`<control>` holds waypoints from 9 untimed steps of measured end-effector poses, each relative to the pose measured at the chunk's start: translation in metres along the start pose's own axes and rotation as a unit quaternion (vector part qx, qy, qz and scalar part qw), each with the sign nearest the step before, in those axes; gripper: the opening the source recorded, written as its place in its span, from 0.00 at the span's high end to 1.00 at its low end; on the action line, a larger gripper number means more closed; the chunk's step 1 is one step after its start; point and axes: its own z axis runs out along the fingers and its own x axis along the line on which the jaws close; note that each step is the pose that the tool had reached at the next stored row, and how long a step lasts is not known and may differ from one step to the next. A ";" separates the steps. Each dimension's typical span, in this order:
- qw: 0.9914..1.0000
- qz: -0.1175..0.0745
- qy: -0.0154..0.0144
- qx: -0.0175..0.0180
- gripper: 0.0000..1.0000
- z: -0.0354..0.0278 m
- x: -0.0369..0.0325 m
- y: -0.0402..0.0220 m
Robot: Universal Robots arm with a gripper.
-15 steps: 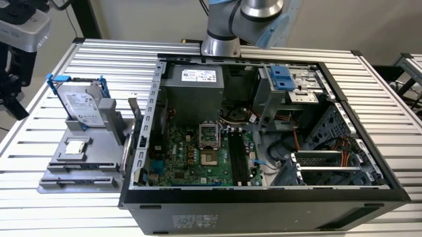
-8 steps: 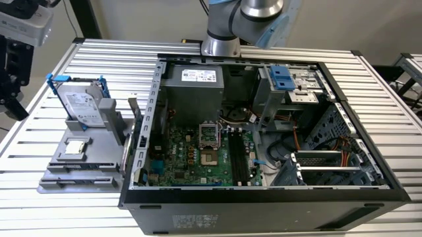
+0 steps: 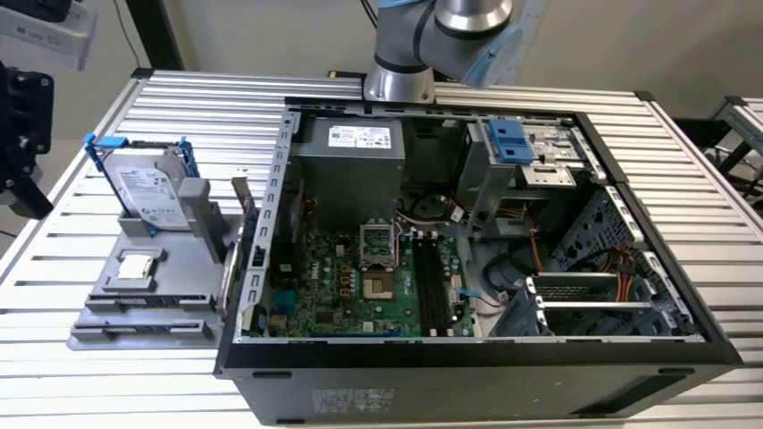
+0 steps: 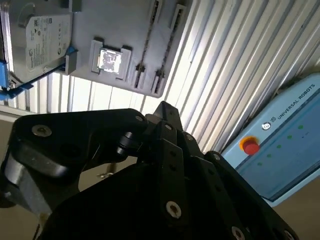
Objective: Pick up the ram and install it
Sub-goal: 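Pick up the ram and move it above insertion slot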
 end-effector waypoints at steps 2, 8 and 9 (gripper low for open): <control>1.000 -0.017 0.000 0.002 1.00 0.0001 0.0000 0.0000; 0.998 -0.067 -0.001 0.007 1.00 0.0002 0.0000 0.0000; 0.997 -0.076 -0.001 0.007 1.00 0.0001 0.0000 0.0000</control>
